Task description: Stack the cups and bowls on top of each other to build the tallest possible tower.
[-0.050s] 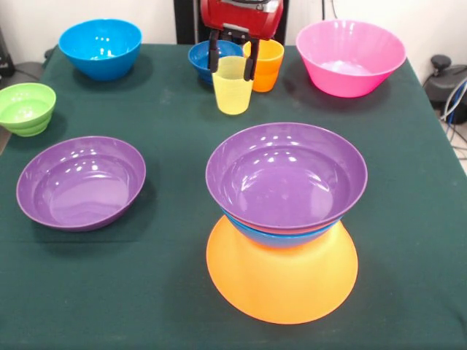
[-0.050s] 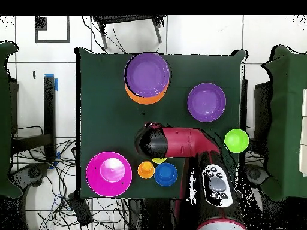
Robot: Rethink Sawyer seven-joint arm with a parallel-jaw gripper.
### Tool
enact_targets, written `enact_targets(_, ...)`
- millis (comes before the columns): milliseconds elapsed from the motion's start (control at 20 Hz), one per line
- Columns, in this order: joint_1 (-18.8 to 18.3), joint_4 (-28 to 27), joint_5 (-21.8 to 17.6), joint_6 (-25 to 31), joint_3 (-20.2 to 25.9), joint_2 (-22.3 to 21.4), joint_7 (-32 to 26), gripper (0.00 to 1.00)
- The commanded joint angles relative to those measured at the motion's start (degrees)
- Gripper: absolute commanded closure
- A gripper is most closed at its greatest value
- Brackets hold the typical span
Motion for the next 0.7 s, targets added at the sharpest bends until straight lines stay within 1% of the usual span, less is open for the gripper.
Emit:
enact_targets(50,0.90,5.47,3.06,-1.62,0.83,4.88,9.31,0.00)
enact_targets(200,1.67,6.23,3.45,-3.84,0.37,5.55,10.16,0.00)
enact_targets(550,3.72,7.79,5.09,-5.08,-1.18,6.05,11.86,0.00)
enact_targets(700,4.07,8.06,5.39,-6.25,-1.72,6.57,11.89,0.00)
